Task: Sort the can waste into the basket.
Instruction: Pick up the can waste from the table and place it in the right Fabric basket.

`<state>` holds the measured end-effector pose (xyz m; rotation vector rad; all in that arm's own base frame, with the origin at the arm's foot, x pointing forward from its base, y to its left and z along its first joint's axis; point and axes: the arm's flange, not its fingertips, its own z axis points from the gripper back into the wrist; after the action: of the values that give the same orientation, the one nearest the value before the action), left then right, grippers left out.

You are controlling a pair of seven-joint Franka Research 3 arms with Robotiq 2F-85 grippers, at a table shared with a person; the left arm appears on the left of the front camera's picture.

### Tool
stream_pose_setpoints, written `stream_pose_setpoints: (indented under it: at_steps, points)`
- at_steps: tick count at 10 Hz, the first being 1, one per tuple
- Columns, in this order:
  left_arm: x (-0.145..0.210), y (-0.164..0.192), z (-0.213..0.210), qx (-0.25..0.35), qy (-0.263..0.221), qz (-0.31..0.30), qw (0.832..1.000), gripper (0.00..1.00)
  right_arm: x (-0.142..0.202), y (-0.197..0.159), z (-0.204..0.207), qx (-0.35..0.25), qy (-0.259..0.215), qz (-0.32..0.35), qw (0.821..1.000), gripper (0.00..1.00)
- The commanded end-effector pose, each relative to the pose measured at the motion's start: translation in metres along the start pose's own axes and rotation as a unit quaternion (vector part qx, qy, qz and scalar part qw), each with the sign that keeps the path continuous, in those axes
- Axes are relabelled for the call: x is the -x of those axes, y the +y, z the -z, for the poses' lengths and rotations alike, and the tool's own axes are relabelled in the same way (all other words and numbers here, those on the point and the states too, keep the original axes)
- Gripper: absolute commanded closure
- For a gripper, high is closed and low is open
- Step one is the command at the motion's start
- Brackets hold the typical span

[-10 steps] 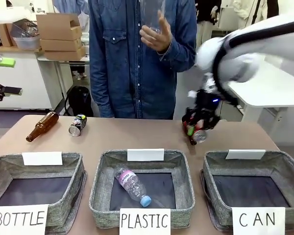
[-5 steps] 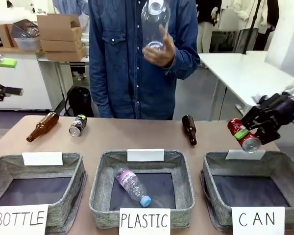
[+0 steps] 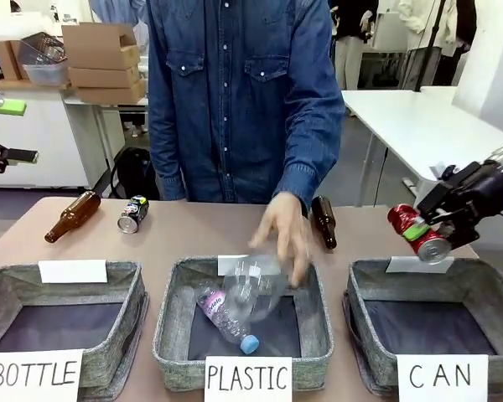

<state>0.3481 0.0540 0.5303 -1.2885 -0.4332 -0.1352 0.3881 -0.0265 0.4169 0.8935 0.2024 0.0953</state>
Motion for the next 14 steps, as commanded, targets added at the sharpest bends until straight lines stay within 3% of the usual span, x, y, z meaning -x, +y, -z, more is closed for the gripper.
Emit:
stream_pose_setpoints:
  at_steps: [1,2,3,4,6,7,8,10,13,14]
  points:
    - [0.0,-0.001,0.001,0.011,-0.004,0.01,1.0,0.0,0.034,-0.005,-0.04,-0.091,0.048,-0.071,0.992,0.53]
    - [0.0,-0.001,0.001,0.011,-0.004,0.01,1.0,0.0,0.073,-0.003,-0.051,-0.086,0.097,-0.118,0.984,0.53]
    - [0.0,-0.001,0.001,0.011,-0.004,0.01,1.0,0.0,0.115,-0.002,-0.049,0.017,0.14,-0.145,0.979,0.53]
    - [0.0,-0.001,0.001,0.011,-0.004,0.01,1.0,0.0,0.133,-0.005,-0.043,0.097,0.159,-0.171,0.968,0.53]
    - [0.0,-0.001,0.001,0.011,-0.004,0.01,1.0,0.0,0.13,-0.005,-0.025,0.174,0.092,-0.222,0.955,0.53]
    - [0.0,-0.001,0.001,0.011,-0.004,0.01,1.0,0.0,0.117,0.001,-0.014,0.212,0.038,-0.211,0.953,0.53]
    - [0.0,-0.001,0.001,0.011,-0.004,0.01,1.0,0.0,0.107,0.005,-0.007,0.238,0.035,-0.239,0.941,0.53]
    - [0.0,-0.001,0.001,0.011,-0.004,0.01,1.0,0.0,0.097,0.009,-0.003,0.257,0.077,-0.286,0.92,0.53]
    - [0.0,-0.001,0.001,0.011,-0.004,0.01,1.0,0.0,0.098,0.008,0.0,0.277,0.076,-0.284,0.915,0.53]
    - [0.0,-0.001,0.001,0.011,-0.004,0.01,1.0,0.0,0.097,0.008,0.001,0.287,0.083,-0.292,0.909,0.0]
